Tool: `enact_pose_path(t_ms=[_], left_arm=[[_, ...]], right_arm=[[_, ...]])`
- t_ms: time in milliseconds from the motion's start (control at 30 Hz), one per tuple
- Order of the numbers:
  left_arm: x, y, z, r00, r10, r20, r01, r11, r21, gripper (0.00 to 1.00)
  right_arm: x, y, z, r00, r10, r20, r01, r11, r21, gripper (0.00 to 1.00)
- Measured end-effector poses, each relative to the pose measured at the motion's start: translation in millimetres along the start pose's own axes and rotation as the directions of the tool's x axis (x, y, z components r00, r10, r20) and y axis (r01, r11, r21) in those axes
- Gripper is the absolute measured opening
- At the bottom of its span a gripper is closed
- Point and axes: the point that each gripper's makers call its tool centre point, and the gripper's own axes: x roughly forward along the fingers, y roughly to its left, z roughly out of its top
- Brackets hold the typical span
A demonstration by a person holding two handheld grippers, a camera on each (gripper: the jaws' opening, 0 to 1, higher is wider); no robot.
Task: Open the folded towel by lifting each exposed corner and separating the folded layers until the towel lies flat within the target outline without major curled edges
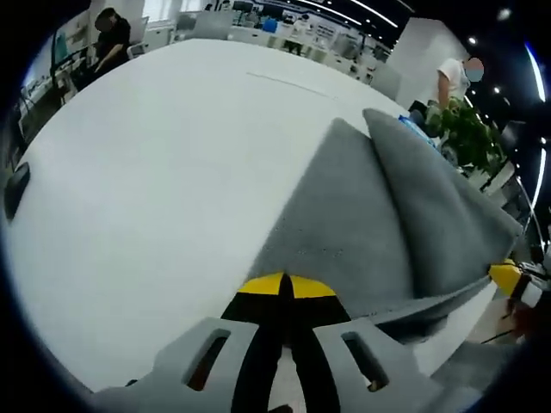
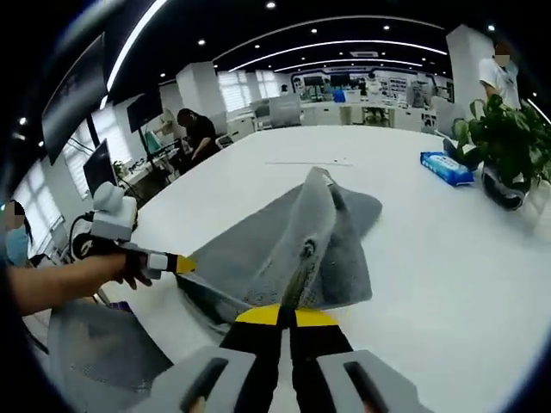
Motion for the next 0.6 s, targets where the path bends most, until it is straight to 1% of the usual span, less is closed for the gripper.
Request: enact_pose_path(t_ms=[133,233,333,600], left_arm=[[-2,-1.5,-2.6,1.0,-0.005,-0.004,0.005,1.0,0.002,0.0],[-1,-1.5,-2.8,1.0,-0.008,0.0,0.008,1.0,0.005,0.0],[-2,-2.1,-3.3,1.0,-0.008,-0.001,0.008,1.0,0.006,0.0],[-1,-2.1,-3.6,1.0,-0.021,0.005,0.021,1.0,0.004,0.0]], right_arm=[[-7,1,-7.3,1.0,0.016,-0.001,-0.016,1.0,0.023,0.0],[-11,3,-15.1,0.999,0.035,-0.011,-0.035,0.997,0.068,0.0],[-16,6,-21.9,0.999,0.045,-0.021,-0.043,0.996,0.077,0.0],[-22,9,-30.0,0.998,0.049,-0.025,-0.046,0.994,0.099,0.0]])
